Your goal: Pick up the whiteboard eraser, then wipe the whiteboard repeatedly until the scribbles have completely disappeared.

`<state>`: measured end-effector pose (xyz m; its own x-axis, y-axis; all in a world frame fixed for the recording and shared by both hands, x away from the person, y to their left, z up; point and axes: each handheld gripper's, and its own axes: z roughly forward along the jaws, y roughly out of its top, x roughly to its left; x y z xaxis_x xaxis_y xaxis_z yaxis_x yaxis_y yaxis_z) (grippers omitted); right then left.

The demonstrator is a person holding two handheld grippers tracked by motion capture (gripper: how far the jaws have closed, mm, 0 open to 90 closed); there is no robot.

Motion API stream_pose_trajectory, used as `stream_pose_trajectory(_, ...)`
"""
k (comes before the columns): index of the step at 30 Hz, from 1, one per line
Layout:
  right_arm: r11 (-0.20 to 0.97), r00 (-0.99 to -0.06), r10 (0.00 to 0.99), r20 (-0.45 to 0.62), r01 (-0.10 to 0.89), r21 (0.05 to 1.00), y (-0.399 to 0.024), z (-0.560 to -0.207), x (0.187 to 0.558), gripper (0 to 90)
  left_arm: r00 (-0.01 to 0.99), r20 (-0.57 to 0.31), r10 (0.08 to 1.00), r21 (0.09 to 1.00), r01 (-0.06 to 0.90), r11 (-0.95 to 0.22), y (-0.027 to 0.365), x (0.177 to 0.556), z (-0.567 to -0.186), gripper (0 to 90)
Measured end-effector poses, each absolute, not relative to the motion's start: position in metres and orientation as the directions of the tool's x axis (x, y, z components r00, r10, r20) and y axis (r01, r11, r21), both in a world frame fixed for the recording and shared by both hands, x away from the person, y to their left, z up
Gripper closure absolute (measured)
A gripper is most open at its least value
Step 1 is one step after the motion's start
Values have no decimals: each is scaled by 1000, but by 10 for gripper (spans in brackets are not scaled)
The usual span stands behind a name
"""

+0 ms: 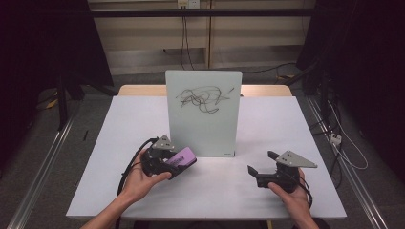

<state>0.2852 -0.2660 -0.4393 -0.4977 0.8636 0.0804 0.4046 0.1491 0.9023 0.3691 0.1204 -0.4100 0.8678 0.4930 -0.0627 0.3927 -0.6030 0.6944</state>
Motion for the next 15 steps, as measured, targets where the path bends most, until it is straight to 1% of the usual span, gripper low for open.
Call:
stream_pose_trajectory(1, 154, -502, 861, 77, 402, 903, -265, -439, 285, 55, 875, -92, 476, 713, 391, -582, 122, 369, -410, 410)
stream_pose_trajectory(6, 147, -494, 866, 80, 404, 903, -267, -439, 285, 54, 883, -95, 460, 731, 375, -570, 124, 369, -408, 410)
stream_pose_trajectory(11, 147, -497, 864, 83, 405, 902, -266, -440, 285, 54, 874, -85, 479, 748, 373, -549, 125, 368, -406, 410)
stream_pose_trajectory(13, 150, -501, 862, 80, 403, 903, -266, -439, 286, 54, 875, -82, 477, 742, 373, -557, 127, 368, -404, 410)
stream_pose_trajectory(14, 151, -499, 863, 79, 403, 903, -266, -439, 286, 54, 864, -69, 499, 748, 376, -547, 127, 367, -405, 410)
stream_pose_trajectory(15, 152, -500, 863, 79, 404, 902, -266, -440, 287, 54, 868, -85, 490, 757, 376, -535, 127, 368, -406, 410)
